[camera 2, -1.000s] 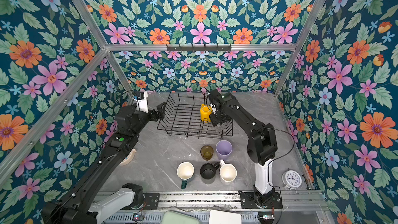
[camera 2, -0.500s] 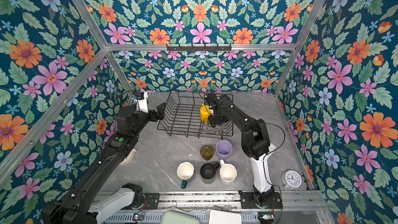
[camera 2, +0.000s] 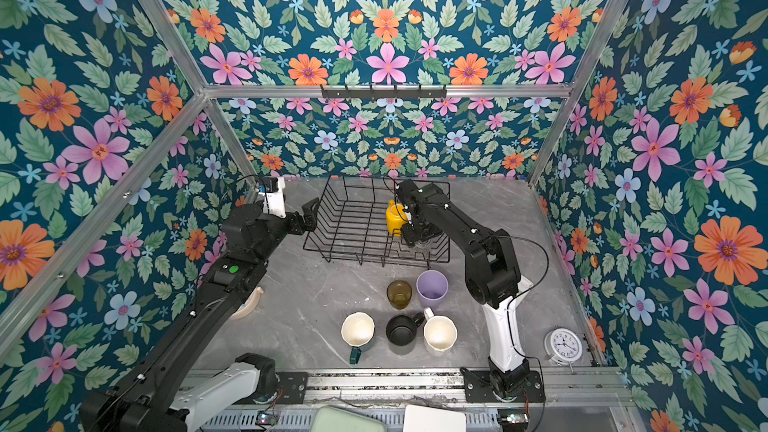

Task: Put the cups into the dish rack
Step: 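Lower the clear glass with the right gripper into the rack slot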

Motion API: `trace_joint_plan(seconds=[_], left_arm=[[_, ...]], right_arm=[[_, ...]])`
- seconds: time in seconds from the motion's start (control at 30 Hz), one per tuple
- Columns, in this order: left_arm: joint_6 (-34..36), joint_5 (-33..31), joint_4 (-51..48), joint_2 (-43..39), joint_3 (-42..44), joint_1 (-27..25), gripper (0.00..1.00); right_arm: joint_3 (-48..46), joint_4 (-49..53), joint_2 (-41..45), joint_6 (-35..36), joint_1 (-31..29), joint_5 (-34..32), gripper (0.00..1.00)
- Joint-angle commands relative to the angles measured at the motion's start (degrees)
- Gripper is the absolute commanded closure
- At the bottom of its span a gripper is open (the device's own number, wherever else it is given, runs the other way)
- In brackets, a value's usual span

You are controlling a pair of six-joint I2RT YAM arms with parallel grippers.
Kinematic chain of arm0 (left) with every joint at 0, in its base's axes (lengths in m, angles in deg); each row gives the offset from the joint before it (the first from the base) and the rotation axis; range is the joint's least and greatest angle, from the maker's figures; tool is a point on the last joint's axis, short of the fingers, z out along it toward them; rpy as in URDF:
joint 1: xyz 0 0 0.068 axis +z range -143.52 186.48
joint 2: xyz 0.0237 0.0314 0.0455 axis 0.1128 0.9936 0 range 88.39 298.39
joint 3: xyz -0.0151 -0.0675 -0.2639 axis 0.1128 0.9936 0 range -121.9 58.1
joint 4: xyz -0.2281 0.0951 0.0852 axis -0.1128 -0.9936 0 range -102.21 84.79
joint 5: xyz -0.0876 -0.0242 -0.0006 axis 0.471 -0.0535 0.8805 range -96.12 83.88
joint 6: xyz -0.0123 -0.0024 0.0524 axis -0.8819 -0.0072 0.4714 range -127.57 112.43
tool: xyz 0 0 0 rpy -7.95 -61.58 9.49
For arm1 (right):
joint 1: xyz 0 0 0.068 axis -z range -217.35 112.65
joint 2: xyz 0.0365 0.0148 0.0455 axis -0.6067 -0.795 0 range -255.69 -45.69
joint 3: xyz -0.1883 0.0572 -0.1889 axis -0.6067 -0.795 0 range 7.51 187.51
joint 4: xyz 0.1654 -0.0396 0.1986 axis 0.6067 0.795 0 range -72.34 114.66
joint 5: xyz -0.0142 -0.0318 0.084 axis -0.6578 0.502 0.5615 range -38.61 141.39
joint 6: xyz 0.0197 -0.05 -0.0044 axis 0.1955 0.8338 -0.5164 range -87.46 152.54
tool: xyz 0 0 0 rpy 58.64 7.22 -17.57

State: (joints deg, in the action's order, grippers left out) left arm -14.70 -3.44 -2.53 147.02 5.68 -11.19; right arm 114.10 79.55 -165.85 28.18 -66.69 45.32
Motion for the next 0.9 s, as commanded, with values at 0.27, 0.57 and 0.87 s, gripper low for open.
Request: trace_joint_plan(seconds=[0.27, 0.57, 0.87], left_arm=[[0.81, -0.83, 0.60, -0.28, -0.15, 0.02, 0.00], [0.74, -0.92, 0.49, -0.21, -0.14, 0.02, 0.00], [0.73, -0.92, 0.49, -0.19, -0.14, 0.01, 0.00]], right_arm=[[-0.97, 1.37, 0.07, -1.35, -0.03, 2.21, 0.19], [-2.26, 0.23, 3.69, -1.88, -0.04, 0.32, 0.23], [-2.17, -0.01, 3.79, -1.70, 0.04, -1.58, 0.34]])
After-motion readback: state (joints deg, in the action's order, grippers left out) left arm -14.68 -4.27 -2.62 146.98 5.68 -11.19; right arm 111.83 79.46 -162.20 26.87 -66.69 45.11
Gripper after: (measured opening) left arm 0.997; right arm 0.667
